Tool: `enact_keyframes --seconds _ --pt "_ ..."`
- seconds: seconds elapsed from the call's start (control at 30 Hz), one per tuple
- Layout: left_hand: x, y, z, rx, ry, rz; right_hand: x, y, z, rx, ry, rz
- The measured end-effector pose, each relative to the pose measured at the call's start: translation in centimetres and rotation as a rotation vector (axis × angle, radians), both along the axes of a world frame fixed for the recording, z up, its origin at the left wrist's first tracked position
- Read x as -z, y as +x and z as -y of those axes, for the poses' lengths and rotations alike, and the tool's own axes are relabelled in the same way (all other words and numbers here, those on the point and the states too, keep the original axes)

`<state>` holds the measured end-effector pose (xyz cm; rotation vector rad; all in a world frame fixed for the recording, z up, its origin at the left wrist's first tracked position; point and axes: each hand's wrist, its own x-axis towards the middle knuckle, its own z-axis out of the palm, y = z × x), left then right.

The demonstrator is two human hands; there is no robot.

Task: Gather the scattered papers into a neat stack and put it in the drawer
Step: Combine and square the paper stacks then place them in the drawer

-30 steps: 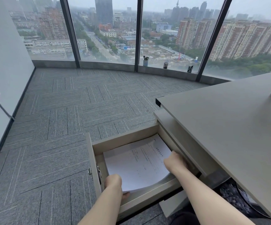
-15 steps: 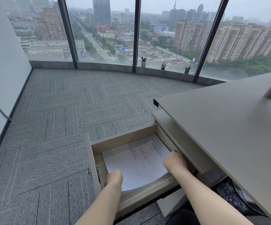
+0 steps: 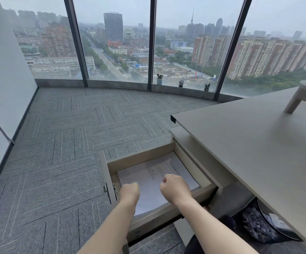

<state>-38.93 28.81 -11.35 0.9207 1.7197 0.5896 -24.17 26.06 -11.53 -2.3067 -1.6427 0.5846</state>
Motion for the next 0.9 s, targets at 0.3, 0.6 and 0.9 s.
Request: enact_keyframes --seconds 0.3,0.6,0.9 --pt "-2.6 -5.6 1.4 -0.034 0.429 -0.059 -1.6 -7.7 3.4 -0.231 0.032 -0.061" --pt "2.7 -8.8 1.4 -0.115 0.245 0.018 -1.4 -11.9 6.2 -0.266 -0.081 -0.07" --pt "0.3 -8.2 3.6 -0.139 0.189 0.259 -0.6 -12.5 7.4 -0.211 -0.049 -0.064"
